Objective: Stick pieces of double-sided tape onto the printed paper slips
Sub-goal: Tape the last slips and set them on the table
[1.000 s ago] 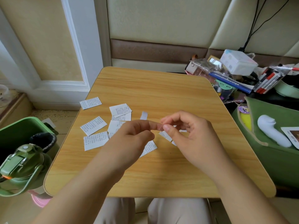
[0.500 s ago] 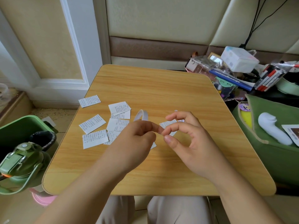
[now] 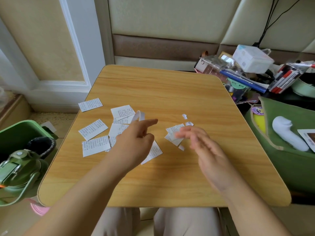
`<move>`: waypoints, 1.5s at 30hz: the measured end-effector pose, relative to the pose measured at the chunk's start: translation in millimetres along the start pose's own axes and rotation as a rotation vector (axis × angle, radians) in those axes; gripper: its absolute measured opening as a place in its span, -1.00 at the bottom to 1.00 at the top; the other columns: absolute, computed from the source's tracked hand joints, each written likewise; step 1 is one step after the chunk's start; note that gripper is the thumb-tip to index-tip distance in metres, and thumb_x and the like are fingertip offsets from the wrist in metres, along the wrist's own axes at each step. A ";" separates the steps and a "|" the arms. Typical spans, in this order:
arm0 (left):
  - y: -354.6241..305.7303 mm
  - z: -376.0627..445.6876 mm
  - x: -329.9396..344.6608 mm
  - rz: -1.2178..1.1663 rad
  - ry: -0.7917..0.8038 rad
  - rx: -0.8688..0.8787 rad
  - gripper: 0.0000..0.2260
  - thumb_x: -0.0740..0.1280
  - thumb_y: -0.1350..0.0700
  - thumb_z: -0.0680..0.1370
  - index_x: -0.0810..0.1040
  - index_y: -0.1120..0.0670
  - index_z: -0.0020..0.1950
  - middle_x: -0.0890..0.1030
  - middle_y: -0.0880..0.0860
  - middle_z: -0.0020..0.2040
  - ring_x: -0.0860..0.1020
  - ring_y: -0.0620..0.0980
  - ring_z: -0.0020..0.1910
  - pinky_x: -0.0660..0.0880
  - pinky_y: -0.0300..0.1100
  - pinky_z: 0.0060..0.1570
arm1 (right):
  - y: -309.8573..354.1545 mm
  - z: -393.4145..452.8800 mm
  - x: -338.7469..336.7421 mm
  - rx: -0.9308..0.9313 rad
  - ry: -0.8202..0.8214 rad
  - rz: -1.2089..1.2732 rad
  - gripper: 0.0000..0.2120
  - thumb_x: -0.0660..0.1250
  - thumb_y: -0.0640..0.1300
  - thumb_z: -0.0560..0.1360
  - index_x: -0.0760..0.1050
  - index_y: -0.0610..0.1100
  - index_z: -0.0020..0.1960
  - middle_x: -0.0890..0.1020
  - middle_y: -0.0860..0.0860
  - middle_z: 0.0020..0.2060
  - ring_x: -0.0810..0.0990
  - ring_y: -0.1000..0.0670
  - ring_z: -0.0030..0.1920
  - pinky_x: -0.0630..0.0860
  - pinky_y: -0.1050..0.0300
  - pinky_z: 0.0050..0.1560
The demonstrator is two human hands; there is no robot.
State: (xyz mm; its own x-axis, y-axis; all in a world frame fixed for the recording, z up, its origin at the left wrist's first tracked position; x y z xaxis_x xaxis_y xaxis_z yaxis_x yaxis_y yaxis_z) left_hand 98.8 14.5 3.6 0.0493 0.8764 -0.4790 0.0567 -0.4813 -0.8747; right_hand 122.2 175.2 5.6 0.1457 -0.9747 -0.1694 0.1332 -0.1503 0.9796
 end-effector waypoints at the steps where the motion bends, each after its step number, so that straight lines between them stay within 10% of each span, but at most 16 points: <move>1: 1.9 1.6 -1.4 0.057 -0.009 0.015 -0.58 0.15 0.24 0.55 0.48 -0.18 0.27 0.31 -0.10 -0.28 0.38 -0.21 -0.42 0.48 -0.19 0.02 | -5.0 6.9 -10.3 0.028 -0.053 -0.024 -0.79 0.18 0.12 0.58 0.57 0.14 0.08 0.57 0.26 0.09 0.51 0.25 0.16 0.38 0.45 0.07; 6: 7.2 -0.4 6.4 0.354 -0.062 0.093 -0.66 0.16 0.16 0.56 0.51 -0.22 0.19 0.29 -0.11 -0.19 0.32 -0.26 -0.20 0.18 -0.12 0.16 | -42.1 56.8 -37.2 0.122 -0.053 -0.605 -0.34 0.34 -0.14 0.53 0.11 0.19 0.49 0.54 0.13 0.11 0.48 0.11 0.12 0.36 0.29 0.11; 12: 17.2 1.5 18.3 0.497 -0.035 0.122 -0.66 0.15 0.12 0.58 0.47 -0.22 0.26 0.20 -0.16 -0.18 0.14 -0.15 -0.16 0.09 -0.16 0.09 | -72.6 94.0 -23.7 0.148 0.202 -1.065 -0.14 0.30 -0.13 0.54 -0.27 0.22 0.51 0.42 0.18 0.28 0.27 0.04 0.28 0.17 0.07 0.23; 25: 21.5 4.9 15.1 0.393 -0.051 0.147 -0.67 0.18 0.12 0.57 0.47 -0.23 0.25 0.38 -0.09 0.02 0.36 -0.14 -0.05 0.01 -0.23 0.06 | -57.8 90.1 -31.7 0.163 0.077 -0.658 -0.09 0.32 -0.30 0.52 -0.20 0.30 0.50 0.45 0.05 0.02 0.50 0.05 0.10 0.41 0.39 -0.08; 31: 17.5 -10.9 6.3 0.447 -0.143 0.287 -0.70 0.24 0.14 0.55 0.55 -0.21 0.17 0.30 -0.15 -0.18 0.27 -0.31 -0.13 0.08 -0.14 -0.01 | -29.4 48.2 -45.5 0.175 -0.102 -0.350 -0.03 0.41 -0.29 0.47 -0.16 0.33 0.49 0.67 0.09 -0.13 0.65 0.12 -0.08 0.56 0.14 0.02; 37: 32.6 -36.0 25.5 0.556 -0.099 0.418 -0.76 0.32 0.08 0.36 0.64 -0.18 -0.05 0.21 -0.06 -0.26 0.30 -0.06 -0.27 0.15 -0.11 -0.20 | -66.4 -3.4 -6.6 0.251 0.013 -0.380 0.09 0.48 -0.24 0.40 -0.21 0.66 0.23 0.61 -0.02 0.04 0.62 -0.01 -0.04 0.56 0.11 0.01; 45: 36.9 -47.2 50.7 0.637 -0.063 0.515 -0.71 0.37 0.05 0.38 0.61 -0.22 0.05 0.20 -0.07 -0.20 0.35 -0.01 -0.22 0.17 -0.10 -0.18 | -58.4 -5.6 12.5 0.182 0.147 -0.572 0.02 0.43 -0.23 0.45 -0.24 0.43 0.42 0.54 -0.19 -0.11 0.36 0.18 -0.38 0.38 0.39 -0.24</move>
State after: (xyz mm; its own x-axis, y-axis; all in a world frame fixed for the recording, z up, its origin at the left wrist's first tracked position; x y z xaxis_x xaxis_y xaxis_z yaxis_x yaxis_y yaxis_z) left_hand 150.4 40.4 -49.5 -0.1397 0.4439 -0.8851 -0.4292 -0.8327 -0.3499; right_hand 121.7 172.8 -54.4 0.2360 -0.6999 -0.6741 0.0625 -0.6813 0.7293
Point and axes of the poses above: each hand's wrist, its own z-axis towards the middle knuckle, its own x-axis out of the palm, y = z × x, the point moved 10 cm from there along z, towards the middle knuckle
